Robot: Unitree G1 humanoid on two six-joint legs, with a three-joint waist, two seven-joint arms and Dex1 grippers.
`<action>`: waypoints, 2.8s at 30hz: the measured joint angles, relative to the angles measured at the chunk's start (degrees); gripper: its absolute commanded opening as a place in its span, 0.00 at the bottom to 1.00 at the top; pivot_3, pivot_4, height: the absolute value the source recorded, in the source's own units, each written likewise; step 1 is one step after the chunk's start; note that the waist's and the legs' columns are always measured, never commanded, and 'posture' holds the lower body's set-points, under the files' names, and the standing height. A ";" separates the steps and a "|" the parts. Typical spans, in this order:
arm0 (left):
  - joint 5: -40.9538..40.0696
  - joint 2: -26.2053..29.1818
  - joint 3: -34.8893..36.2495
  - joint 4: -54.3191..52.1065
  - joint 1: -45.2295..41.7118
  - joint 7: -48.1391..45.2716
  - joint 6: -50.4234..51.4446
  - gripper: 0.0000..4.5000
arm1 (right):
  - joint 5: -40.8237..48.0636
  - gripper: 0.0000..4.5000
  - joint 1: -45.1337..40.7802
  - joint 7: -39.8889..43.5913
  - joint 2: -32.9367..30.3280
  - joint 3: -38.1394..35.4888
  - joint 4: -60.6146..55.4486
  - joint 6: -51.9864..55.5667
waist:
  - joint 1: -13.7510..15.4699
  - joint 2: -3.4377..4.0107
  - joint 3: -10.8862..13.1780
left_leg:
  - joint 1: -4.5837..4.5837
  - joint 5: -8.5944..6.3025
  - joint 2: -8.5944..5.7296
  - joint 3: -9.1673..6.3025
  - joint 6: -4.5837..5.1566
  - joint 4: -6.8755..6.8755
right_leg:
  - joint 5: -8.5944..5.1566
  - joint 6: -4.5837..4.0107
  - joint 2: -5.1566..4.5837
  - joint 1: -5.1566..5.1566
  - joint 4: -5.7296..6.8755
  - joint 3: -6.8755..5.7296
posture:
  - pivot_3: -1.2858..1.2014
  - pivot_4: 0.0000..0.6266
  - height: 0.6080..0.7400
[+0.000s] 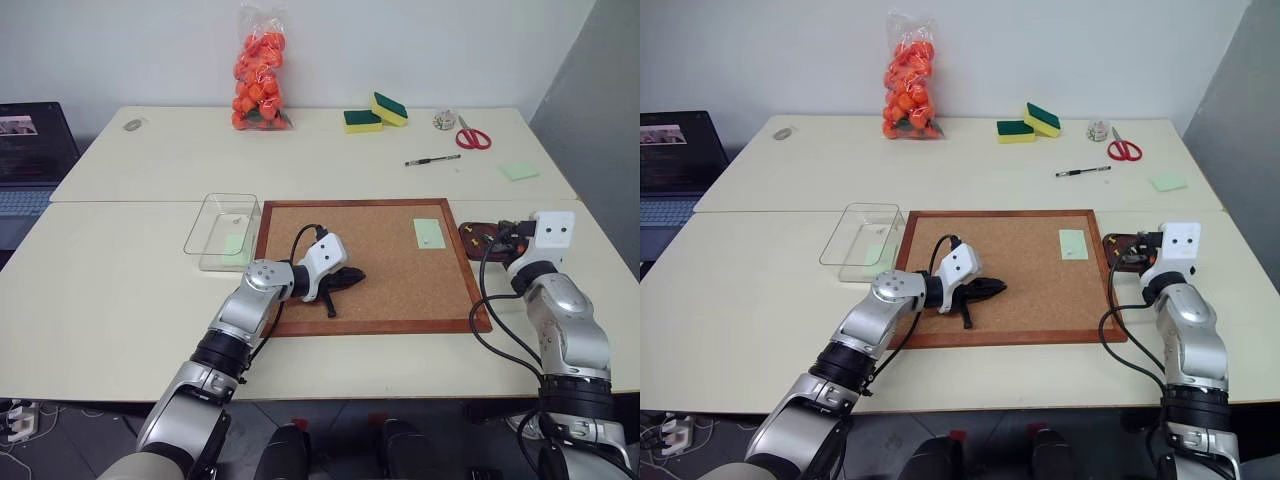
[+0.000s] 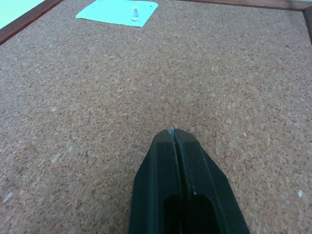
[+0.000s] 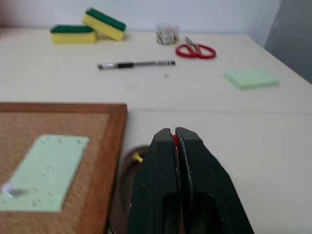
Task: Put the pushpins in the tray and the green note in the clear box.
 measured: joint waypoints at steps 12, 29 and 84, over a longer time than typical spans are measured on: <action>0.02 -0.09 -0.08 -0.06 0.00 -0.04 -0.05 0.00 | 0.13 0.19 -2.97 3.24 -2.56 0.91 7.54 1.38 | 0.00 0.00 0.00 | -0.01 0.00 0.00 0.00 0.00 -0.01 | 0.00 0.00 0.00 0.00 -0.01 0.00 | 0.52 0.24 1.00; 0.36 -0.21 -0.21 -0.05 -0.06 0.02 -0.23 0.00 | 2.58 0.90 -3.48 4.57 -2.52 0.80 4.40 2.59 | 0.01 0.00 0.00 | -0.01 0.00 0.00 -0.01 0.00 -0.01 | 0.00 0.00 0.00 0.00 -0.01 0.00 | 0.52 0.24 1.00; 0.45 -0.08 -0.52 -0.40 0.02 0.02 -0.20 0.00 | -2.28 0.00 -5.78 7.87 7.43 12.51 11.19 -7.84 | -0.04 0.00 0.00 | 0.00 0.00 0.01 -0.03 0.00 -0.01 | 0.00 0.00 0.00 0.00 -0.01 -0.03 | 0.52 0.24 1.00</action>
